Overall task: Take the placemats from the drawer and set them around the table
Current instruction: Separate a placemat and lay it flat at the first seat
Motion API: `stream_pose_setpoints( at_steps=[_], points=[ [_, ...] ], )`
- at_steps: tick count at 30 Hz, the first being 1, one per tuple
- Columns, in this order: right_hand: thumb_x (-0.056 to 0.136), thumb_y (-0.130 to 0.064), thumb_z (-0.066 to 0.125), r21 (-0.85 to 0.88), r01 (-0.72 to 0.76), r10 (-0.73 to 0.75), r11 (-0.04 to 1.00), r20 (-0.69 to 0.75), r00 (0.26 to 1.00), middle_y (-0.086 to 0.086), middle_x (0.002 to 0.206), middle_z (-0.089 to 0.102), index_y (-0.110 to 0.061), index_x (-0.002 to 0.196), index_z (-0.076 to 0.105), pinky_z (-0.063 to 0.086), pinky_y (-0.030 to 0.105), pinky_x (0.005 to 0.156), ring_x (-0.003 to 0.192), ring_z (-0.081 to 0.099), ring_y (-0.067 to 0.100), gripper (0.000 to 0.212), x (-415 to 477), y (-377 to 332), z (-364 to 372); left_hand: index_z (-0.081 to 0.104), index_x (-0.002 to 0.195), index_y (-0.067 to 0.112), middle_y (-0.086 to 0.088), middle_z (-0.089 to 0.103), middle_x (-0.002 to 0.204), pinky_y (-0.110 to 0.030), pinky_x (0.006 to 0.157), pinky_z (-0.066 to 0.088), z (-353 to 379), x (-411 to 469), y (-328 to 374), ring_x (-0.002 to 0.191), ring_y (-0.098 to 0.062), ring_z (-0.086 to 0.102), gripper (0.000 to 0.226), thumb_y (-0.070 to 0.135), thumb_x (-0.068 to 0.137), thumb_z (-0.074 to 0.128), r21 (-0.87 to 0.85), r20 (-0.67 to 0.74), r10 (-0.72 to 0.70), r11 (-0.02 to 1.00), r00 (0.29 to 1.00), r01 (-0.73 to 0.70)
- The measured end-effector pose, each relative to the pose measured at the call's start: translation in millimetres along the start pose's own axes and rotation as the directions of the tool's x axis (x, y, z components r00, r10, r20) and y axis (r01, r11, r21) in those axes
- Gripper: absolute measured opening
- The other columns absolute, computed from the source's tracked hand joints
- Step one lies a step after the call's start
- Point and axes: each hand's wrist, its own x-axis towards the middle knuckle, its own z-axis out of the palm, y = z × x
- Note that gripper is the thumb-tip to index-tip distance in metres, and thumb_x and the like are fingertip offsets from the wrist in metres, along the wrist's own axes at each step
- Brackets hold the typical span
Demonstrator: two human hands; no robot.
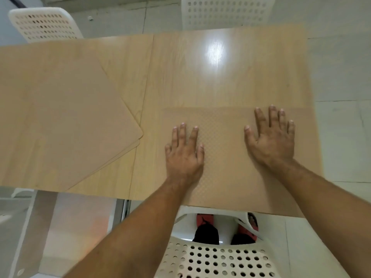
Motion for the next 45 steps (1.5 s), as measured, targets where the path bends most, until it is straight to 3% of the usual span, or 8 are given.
stream_pose_setpoints(
  at_steps=[10, 14, 16, 18, 22, 27, 32, 45],
  points=[
    [0.093, -0.072, 0.01, 0.014, -0.122, 0.122, 0.992, 0.031, 0.992, 0.013, 0.169, -0.006, -0.019, 0.161, -0.001, 0.001, 0.049, 0.124, 0.155, -0.007, 0.028, 0.087, -13, 54, -15, 0.0, 0.157, 0.043, 0.008, -0.011, 0.167, -0.052, 0.119, 0.006, 0, -1, 7, 0.152, -0.014, -0.015, 0.058, 0.053, 0.103, 0.019, 0.013, -0.012, 0.003, 1.0, 1.0, -0.003],
    [0.099, -0.059, 0.02, 0.083, 0.125, -0.13, 0.989, 0.056, 0.99, 0.011, 0.167, -0.014, -0.023, 0.16, -0.009, -0.006, 0.046, 0.124, 0.154, -0.015, 0.025, 0.077, -86, -18, 0, 0.003, 0.157, 0.042, 0.007, -0.007, 0.167, -0.054, 0.119, 0.011, 1, -1, 8, 0.153, -0.014, -0.012, 0.058, 0.052, 0.102, 0.019, 0.017, -0.038, -0.001, 1.0, 0.999, 0.002],
    [0.1, -0.052, 0.025, 0.114, 0.269, -0.279, 0.956, 0.089, 0.956, 0.012, 0.168, -0.004, -0.023, 0.162, 0.001, -0.001, 0.048, 0.124, 0.155, -0.006, 0.026, 0.072, -117, -60, 21, 0.006, 0.157, 0.041, 0.005, -0.004, 0.168, -0.054, 0.119, 0.014, 2, 0, 8, 0.153, -0.015, -0.009, 0.057, 0.05, 0.102, 0.02, 0.014, -0.043, -0.001, 1.0, 0.999, 0.001],
    [0.101, -0.044, 0.03, 0.117, 0.311, -0.322, 0.943, 0.095, 0.942, 0.013, 0.167, 0.01, -0.02, 0.161, 0.011, 0.007, 0.05, 0.123, 0.155, 0.005, 0.028, 0.068, -134, -87, 37, 0.012, 0.156, 0.039, 0.003, 0.001, 0.168, -0.056, 0.119, 0.017, 2, -1, 6, 0.154, -0.017, -0.005, 0.056, 0.045, 0.102, 0.022, 0.005, -0.048, -0.015, 1.0, 0.999, 0.015],
    [0.102, -0.044, 0.029, 0.071, 0.289, -0.295, 0.955, 0.094, 0.951, 0.013, 0.166, 0.017, -0.014, 0.159, 0.021, 0.014, 0.053, 0.123, 0.155, 0.01, 0.028, 0.065, -139, -91, 43, 0.023, 0.155, 0.035, 0.001, 0.012, 0.167, -0.055, 0.119, 0.018, 4, -4, 4, 0.154, -0.018, 0.004, 0.054, 0.039, 0.101, 0.027, -0.016, -0.095, -0.044, 0.999, 0.995, 0.043],
    [0.098, -0.062, 0.016, 0.012, 0.181, -0.181, 0.983, 0.142, 0.973, 0.009, 0.168, -0.009, -0.021, 0.161, -0.002, -0.001, 0.051, 0.124, 0.154, -0.011, 0.026, 0.077, -135, -58, 34, 0.025, 0.154, 0.035, 0.001, 0.015, 0.166, -0.052, 0.118, 0.016, 4, -4, 3, 0.153, -0.019, 0.006, 0.054, 0.041, 0.1, 0.028, -0.027, -0.116, -0.025, 0.999, 0.993, 0.022],
    [0.096, -0.067, 0.012, -0.047, 0.015, -0.009, 0.999, 0.12, 0.993, 0.007, 0.166, -0.019, -0.023, 0.159, -0.012, -0.003, 0.05, 0.124, 0.153, -0.017, 0.024, 0.08, -131, -8, 22, 0.025, 0.154, 0.034, -0.001, 0.015, 0.166, -0.051, 0.118, 0.017, 3, -5, 2, 0.153, -0.021, 0.006, 0.055, 0.043, 0.1, 0.031, -0.038, -0.1, -0.015, 0.999, 0.995, 0.011],
    [0.093, -0.072, 0.009, -0.05, -0.022, 0.026, 0.998, 0.079, 0.997, 0.008, 0.169, -0.007, -0.035, 0.16, -0.005, -0.001, 0.05, 0.124, 0.155, -0.008, 0.025, 0.078, -128, 35, 7, 0.02, 0.156, 0.029, -0.004, 0.009, 0.167, -0.057, 0.119, 0.017, -9, -9, 2, 0.153, -0.023, 0.003, 0.056, 0.044, 0.102, 0.03, -0.094, -0.046, 0.031, 0.995, 0.998, -0.035]
  ],
)
